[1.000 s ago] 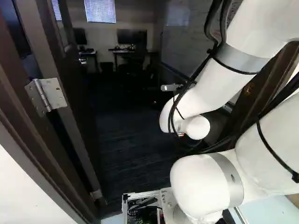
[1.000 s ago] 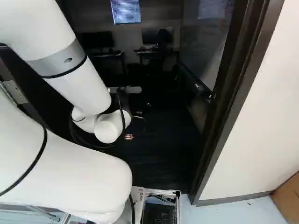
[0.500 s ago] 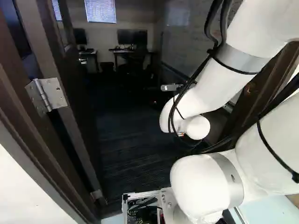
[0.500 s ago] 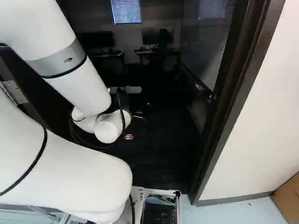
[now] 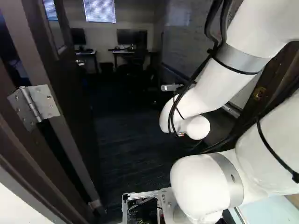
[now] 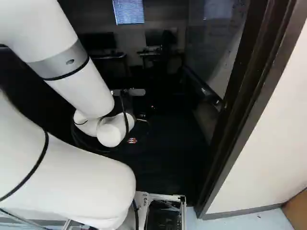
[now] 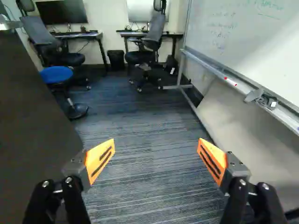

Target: Open the door and move inside

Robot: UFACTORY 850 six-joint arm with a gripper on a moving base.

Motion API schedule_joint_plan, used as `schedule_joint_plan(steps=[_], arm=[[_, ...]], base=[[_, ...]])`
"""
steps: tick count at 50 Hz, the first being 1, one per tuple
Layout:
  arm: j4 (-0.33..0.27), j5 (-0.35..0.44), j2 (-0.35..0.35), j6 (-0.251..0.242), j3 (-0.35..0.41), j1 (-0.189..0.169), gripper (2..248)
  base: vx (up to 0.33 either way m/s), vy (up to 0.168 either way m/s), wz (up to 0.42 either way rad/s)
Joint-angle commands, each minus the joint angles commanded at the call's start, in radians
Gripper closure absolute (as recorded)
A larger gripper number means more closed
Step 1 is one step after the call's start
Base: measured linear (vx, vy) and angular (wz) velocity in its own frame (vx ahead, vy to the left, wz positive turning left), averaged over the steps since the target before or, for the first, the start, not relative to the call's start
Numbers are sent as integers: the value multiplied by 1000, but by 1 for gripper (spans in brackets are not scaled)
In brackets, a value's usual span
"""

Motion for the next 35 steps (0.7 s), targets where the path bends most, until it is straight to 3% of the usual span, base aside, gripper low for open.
schedule_joint_plan(steps=[35], arm=[[0,0,0,0,0,0,3]], base=[[166,3,-8]])
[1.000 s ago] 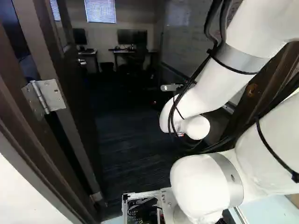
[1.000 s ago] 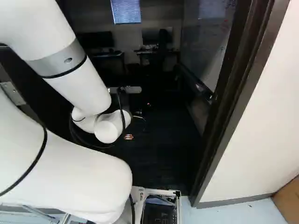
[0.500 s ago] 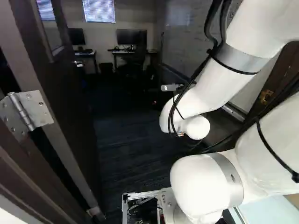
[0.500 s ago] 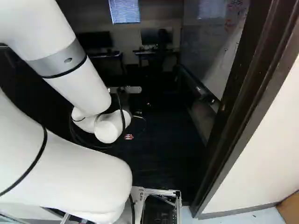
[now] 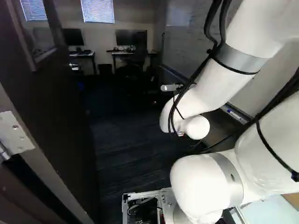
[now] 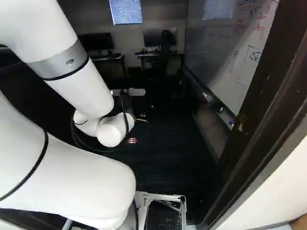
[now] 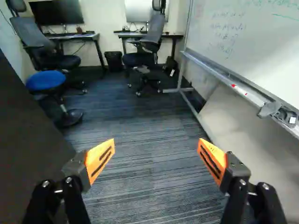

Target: Open the door and move inside

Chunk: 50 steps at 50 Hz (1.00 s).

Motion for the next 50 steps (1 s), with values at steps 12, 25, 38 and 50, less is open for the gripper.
schedule_joint_plan(steps=[12,25,38,50], arm=[[0,0,0,0,0,0,3],[0,0,0,0,0,0,3],[0,0,0,0,0,0,3],[0,0,0,0,0,0,3]], base=[[148,-3,-23],[172,17,-10],[223,4,-13],[233,13,7]])
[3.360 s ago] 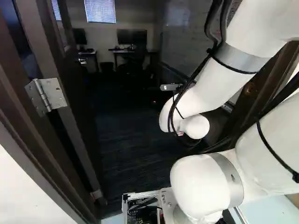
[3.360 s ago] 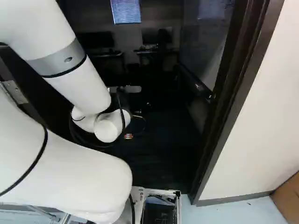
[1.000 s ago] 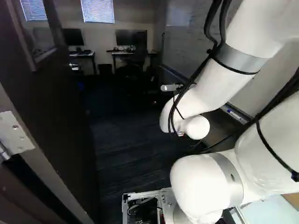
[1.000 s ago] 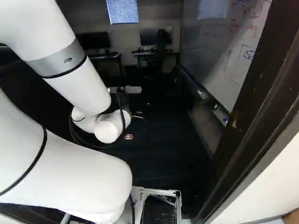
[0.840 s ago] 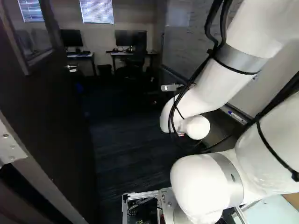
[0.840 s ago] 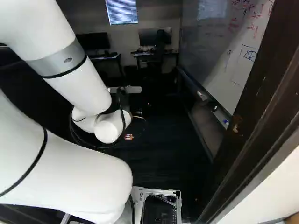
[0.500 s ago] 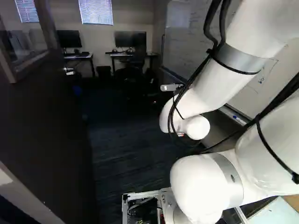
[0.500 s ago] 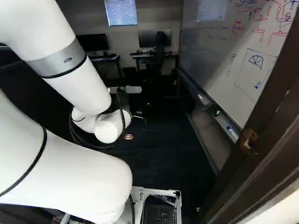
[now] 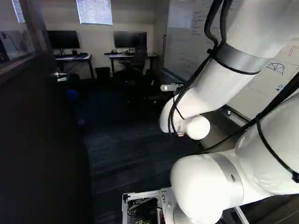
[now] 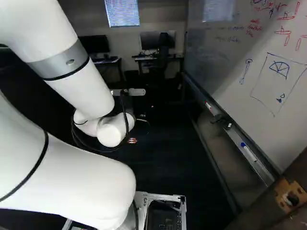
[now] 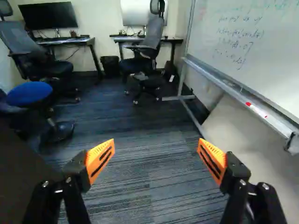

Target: Open the door and move inside

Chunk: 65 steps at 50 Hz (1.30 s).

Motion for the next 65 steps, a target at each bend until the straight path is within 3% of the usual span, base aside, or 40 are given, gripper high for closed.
schedule_joint_plan(steps=[40,65], arm=[[0,0,0,0,0,0,3],[0,0,0,0,0,0,3]], base=[[230,39,175],[230,9,11]])
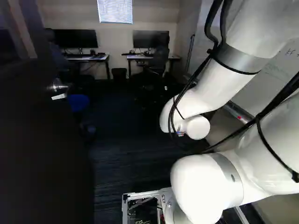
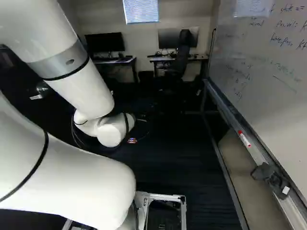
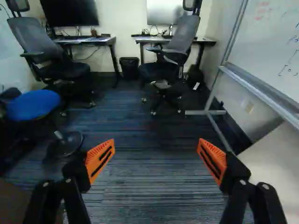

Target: Open the door and move inside

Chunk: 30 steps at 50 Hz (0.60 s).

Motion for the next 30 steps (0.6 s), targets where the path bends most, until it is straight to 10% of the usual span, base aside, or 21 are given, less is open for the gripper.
schedule_joint_plan(steps=[30], arm=[[0,0,0,0,0,0,3]], base=[[243,8,-4]])
